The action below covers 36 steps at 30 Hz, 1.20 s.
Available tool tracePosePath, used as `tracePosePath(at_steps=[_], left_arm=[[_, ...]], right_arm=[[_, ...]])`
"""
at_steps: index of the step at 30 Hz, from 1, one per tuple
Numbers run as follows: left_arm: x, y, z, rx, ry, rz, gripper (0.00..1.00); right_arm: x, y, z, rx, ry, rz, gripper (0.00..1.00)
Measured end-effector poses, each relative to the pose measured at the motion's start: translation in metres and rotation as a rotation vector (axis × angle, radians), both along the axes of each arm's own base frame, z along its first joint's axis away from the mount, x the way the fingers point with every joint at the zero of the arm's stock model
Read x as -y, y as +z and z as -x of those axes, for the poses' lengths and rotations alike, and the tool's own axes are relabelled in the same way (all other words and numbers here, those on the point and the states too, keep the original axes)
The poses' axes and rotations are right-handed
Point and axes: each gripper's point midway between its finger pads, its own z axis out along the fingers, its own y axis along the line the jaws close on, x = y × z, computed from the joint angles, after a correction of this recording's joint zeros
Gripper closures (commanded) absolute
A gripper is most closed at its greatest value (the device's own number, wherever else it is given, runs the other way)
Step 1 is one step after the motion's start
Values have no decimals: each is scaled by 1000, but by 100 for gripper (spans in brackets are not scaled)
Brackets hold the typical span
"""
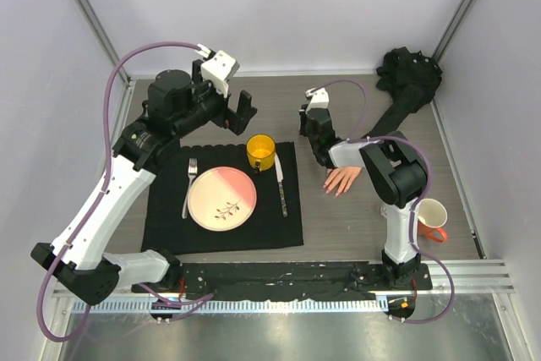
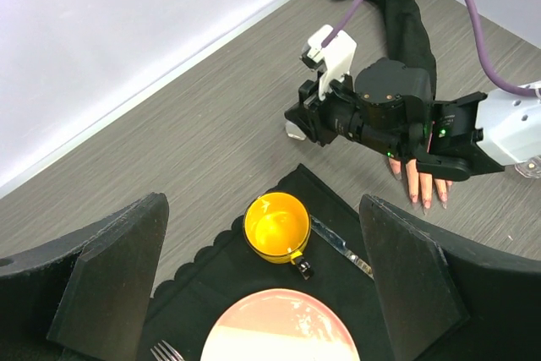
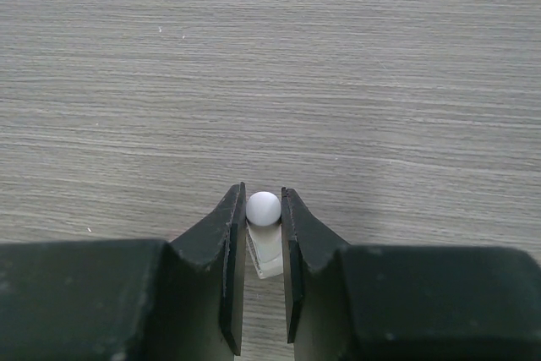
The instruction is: Paint the nails
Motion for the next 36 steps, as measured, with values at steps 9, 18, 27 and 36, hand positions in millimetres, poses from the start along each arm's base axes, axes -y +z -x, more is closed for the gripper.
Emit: tracePosePath(at_steps=[9,18,27,36], left_arm=[[1,0,1,-1,-10,3,0],[2,3,0,2,-10,16,0],[6,21,-4,20,16,119,0],[-7,49,4,63,83,259,0]], right_arm=[[-6,2,-5,-30,9,0,52],[-8,20,-8,-92,-1,19,43],[1,155,20,-46,25,-23,40],[56,284,126,85,28,-121,35]])
